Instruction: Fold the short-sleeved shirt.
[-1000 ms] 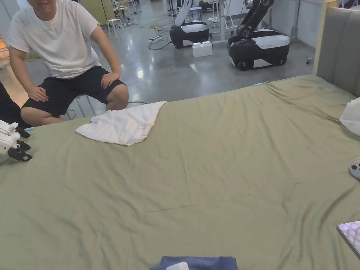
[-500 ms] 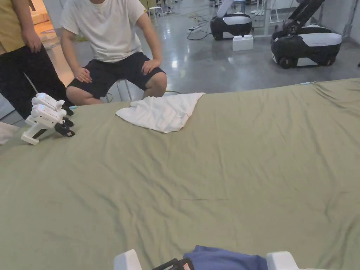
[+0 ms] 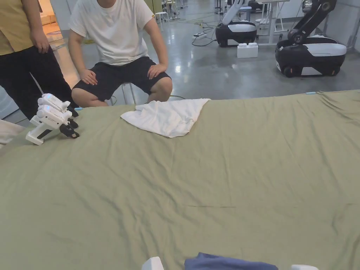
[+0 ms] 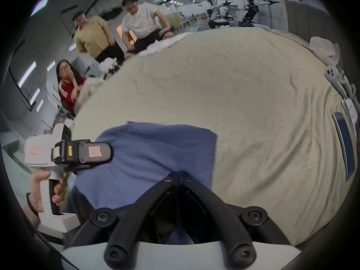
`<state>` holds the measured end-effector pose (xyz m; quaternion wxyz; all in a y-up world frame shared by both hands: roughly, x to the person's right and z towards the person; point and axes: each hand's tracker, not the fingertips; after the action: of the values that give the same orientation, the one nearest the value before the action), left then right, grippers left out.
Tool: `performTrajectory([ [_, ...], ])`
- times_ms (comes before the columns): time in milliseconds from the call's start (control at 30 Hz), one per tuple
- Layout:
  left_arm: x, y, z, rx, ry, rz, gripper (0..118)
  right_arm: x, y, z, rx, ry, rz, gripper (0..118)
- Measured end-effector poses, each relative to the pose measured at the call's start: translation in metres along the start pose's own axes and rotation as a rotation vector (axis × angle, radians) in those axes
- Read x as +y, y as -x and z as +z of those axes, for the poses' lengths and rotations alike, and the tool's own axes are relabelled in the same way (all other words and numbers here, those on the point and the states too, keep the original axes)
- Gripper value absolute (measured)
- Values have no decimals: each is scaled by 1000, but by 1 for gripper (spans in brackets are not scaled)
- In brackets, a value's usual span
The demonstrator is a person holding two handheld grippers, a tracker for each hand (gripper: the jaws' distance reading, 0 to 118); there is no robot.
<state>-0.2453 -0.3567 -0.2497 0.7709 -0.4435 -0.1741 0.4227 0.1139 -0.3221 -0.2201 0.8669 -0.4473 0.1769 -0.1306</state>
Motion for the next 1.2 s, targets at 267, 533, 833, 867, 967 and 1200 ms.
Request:
performTrajectory([
  [267,105,67,200,324,-262,-107,30,-16,-16,41,62,-70,-101,0],
  [533,166,115,240,692,-298,-102,82,-26,-24,53,23,-97,-127,0],
  [833,58,-61,290,650,-756,-673,97,9,-13,129,-59,-397,29,0],
  [867,38,-83,287,623,-796,-706,97,12,-8,138,-86,-435,67,0],
  [967,-21,-135,268,561,-897,-847,86,17,13,170,-165,-567,175,0],
  [1200,-90,-182,223,507,-944,-1018,0,1,38,213,-292,-751,297,0],
])
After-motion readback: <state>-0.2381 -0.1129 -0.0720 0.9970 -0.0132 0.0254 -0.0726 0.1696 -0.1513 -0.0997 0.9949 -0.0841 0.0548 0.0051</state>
